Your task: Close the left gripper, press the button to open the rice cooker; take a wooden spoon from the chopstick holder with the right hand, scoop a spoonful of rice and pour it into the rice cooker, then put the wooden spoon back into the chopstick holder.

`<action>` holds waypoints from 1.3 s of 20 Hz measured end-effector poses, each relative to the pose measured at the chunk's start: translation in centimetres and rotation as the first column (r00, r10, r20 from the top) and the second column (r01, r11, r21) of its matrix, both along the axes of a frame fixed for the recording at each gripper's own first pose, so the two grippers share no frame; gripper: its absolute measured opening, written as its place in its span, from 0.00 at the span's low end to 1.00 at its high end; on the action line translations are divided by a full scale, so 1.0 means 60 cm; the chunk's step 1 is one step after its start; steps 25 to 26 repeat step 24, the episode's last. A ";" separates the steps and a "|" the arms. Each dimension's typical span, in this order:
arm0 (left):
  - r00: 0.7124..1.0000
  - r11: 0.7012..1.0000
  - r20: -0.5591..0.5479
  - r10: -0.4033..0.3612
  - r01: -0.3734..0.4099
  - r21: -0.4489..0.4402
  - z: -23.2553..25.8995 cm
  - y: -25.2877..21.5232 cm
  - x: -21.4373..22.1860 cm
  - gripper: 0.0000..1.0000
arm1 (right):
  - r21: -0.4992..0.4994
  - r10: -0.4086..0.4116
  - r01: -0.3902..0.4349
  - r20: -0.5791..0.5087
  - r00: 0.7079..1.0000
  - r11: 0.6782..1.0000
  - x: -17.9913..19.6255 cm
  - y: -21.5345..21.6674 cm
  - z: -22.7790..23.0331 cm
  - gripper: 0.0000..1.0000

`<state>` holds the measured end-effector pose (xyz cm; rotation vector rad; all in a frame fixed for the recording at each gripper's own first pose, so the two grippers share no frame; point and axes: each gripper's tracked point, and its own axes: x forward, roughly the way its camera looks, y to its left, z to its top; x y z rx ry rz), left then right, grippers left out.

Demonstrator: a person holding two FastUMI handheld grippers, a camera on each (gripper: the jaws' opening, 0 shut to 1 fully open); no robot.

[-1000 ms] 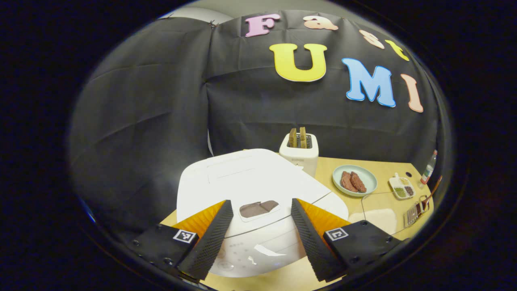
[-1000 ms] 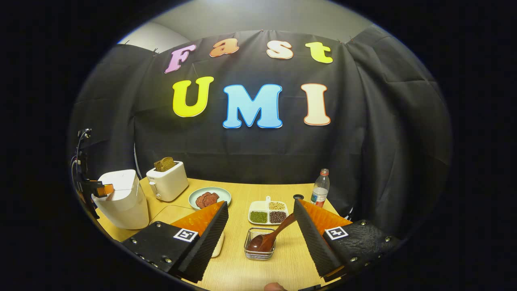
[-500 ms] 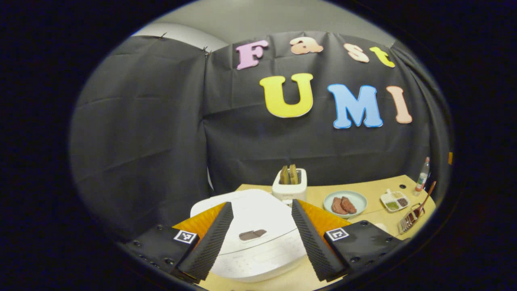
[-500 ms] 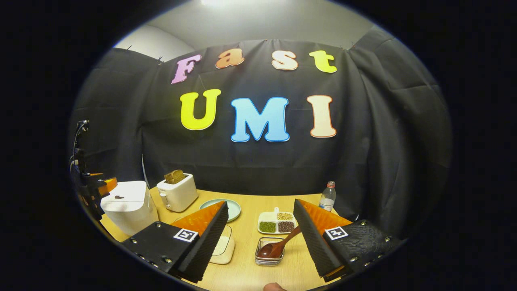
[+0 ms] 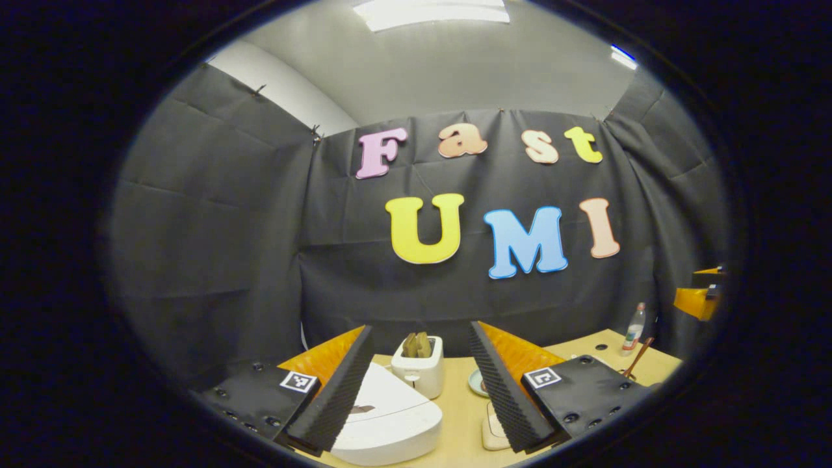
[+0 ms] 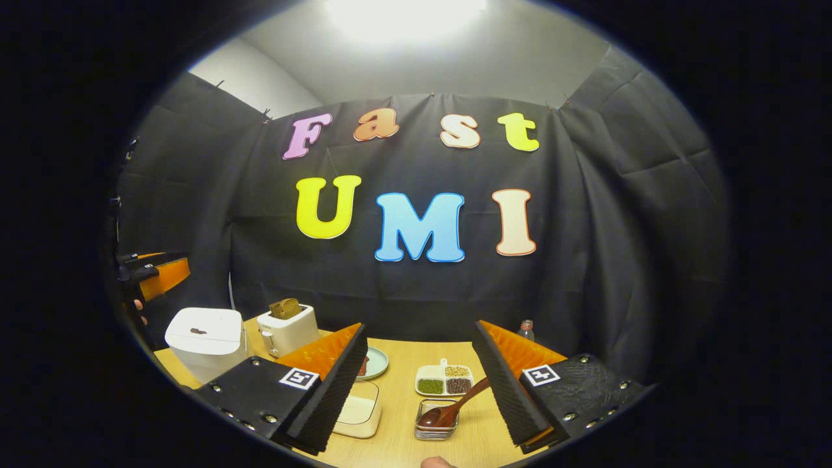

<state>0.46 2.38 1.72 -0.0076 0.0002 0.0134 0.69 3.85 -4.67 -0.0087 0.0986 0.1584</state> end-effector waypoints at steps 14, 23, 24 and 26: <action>0.999 0.998 0.009 -0.052 0.052 -0.034 0.006 -0.041 -0.027 1.00 | 0.003 -0.065 0.065 0.071 0.995 0.998 0.001 -0.016 0.027 0.98; 0.997 0.997 0.023 -0.069 0.069 -0.016 0.010 -0.047 -0.038 0.95 | 0.019 -0.061 0.060 0.071 0.996 0.998 0.004 -0.003 0.037 0.98; 0.997 0.997 0.025 -0.070 0.070 -0.017 0.011 -0.045 -0.039 1.00 | 0.018 -0.060 0.059 0.071 0.996 0.998 0.002 0.000 0.038 0.99; 0.997 0.997 0.025 -0.070 0.070 -0.017 0.011 -0.045 -0.039 1.00 | 0.018 -0.060 0.059 0.071 0.996 0.998 0.002 0.000 0.038 0.99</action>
